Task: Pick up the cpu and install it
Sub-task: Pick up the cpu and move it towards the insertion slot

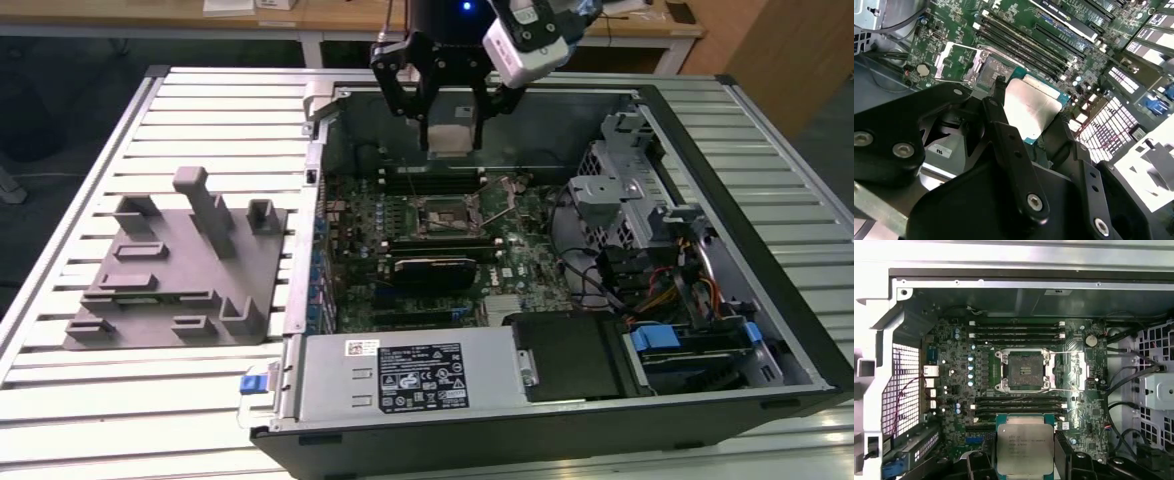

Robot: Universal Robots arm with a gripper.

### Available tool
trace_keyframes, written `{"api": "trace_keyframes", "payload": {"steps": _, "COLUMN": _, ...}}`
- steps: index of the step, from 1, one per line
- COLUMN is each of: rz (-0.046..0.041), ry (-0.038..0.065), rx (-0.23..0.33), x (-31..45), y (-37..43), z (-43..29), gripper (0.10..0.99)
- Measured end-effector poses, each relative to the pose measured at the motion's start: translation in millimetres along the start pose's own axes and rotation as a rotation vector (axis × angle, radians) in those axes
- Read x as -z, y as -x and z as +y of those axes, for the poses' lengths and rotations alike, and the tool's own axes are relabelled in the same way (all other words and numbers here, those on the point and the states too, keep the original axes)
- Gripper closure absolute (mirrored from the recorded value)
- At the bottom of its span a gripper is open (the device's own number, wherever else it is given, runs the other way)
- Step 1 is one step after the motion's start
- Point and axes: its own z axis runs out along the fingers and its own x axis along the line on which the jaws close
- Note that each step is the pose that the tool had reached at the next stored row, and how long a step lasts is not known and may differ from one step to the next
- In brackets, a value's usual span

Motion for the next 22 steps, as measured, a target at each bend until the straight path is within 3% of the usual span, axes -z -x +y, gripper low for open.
{"api": "trace_keyframes", "payload": {"steps": 22, "rz": 0.0059, "ry": 0.0, "rx": 0.0, "x": -40.3, "y": 5.9, "z": -1.4, "gripper": 0.545}}
